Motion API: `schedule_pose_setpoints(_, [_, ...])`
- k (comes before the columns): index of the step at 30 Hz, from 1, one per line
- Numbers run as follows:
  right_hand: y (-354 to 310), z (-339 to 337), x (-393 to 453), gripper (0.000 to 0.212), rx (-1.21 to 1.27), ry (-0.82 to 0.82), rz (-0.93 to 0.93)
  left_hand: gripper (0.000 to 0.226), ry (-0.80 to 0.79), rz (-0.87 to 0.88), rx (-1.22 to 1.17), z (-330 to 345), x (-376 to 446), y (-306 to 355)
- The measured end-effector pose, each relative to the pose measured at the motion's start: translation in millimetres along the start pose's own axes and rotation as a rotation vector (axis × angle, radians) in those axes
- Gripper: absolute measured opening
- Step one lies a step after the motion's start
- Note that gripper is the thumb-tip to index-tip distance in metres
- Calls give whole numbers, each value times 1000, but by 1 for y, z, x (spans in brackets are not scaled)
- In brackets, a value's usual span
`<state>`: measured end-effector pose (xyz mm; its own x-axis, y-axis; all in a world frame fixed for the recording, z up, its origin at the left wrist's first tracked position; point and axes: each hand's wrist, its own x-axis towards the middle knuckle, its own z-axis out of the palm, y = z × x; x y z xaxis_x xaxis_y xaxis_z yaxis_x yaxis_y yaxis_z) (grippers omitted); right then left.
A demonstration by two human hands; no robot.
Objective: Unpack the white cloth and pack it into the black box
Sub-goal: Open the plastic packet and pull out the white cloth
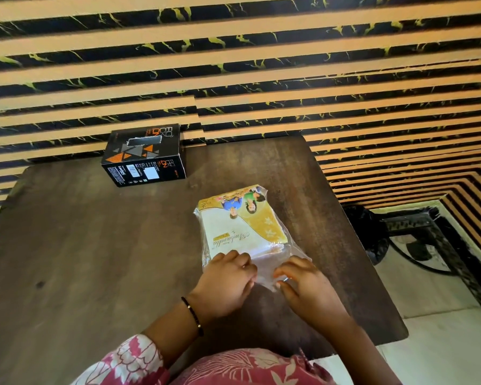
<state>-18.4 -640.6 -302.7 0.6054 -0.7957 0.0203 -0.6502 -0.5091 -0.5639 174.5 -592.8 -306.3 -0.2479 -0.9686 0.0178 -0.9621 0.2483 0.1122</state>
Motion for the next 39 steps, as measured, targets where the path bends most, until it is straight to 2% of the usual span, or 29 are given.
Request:
schedule_pose_setpoints(5, [-16,-7,-3,8,266,95,-128,12,127,-169,-249,-23,6,3])
schedule_pose_setpoints(10, [-24,-2,6,17,163,114,-156,5,169,-194,-388,-41,13,4])
schedule_pose_setpoints(14, [-23,5,12,34,-7,-32,-89,2,193,-223,-484,-49,18,-3])
schedule_pose_setpoints(18, [-14,15,3,33,-98,-230,11,3,211,-238,-490,-56,23,-9])
schedule_pose_setpoints(21, [-12,14,-2,37,-87,-266,38,4,216,-254,-493,-57,24,-11])
schedule_pose_setpoints(24, [-19,6,6,23,170,-153,102,3,174,-252,-499,-55,26,-8])
schedule_pose_setpoints(26, [-21,14,16,22,381,-65,215,4,147,-226,-494,-53,26,-2])
schedule_pose_setpoints(30, [-29,37,37,21,1195,-62,737,3,163,-196,-497,-54,26,8])
schedule_pose_setpoints(32, [-31,40,48,25,1441,22,929,3,187,-184,-503,-58,27,11])
schedule_pose_setpoints(35, [-32,37,58,30,1580,91,1034,3,224,-168,-530,-67,28,14])
schedule_pose_setpoints(39, [-36,28,62,24,1674,164,1022,4,229,-155,-532,-73,28,17])
